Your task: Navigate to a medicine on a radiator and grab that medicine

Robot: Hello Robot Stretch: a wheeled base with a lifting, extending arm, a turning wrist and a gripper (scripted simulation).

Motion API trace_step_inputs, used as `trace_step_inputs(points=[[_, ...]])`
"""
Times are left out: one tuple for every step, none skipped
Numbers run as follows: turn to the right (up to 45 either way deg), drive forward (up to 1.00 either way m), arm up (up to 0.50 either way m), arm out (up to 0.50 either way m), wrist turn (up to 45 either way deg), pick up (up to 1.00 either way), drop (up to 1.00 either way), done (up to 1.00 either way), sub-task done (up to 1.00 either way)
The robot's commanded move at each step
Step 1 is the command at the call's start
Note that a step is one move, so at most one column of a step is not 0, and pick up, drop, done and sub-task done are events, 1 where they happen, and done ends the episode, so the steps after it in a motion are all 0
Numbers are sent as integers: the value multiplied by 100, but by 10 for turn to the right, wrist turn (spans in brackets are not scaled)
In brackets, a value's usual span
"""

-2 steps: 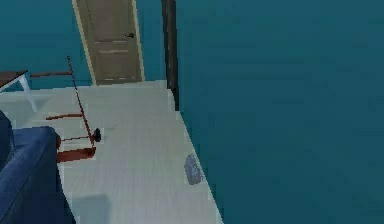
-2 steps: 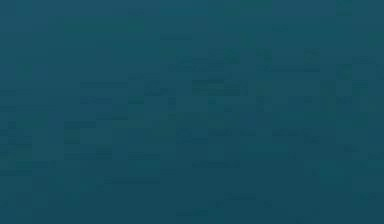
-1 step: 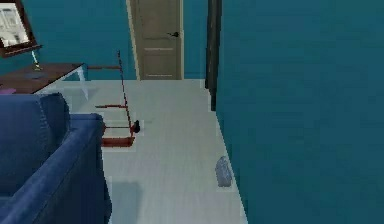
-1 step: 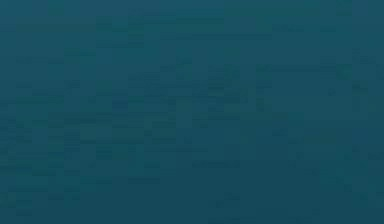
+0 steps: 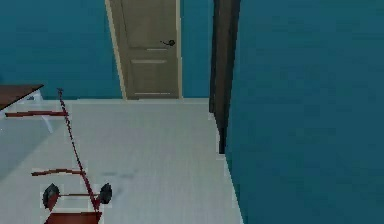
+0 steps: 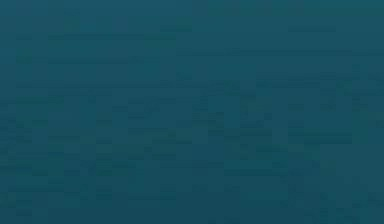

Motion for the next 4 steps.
trace_step_inputs(points=[[-30, 0, 0, 0, 0, 0, 0, 0, 0], [0, 80, 0, 0, 0, 0, 0, 0, 0], [0, 100, 0, 0, 0, 0, 0, 0, 0], [210, 0, 0, 0, 0, 0, 0, 0, 0]])
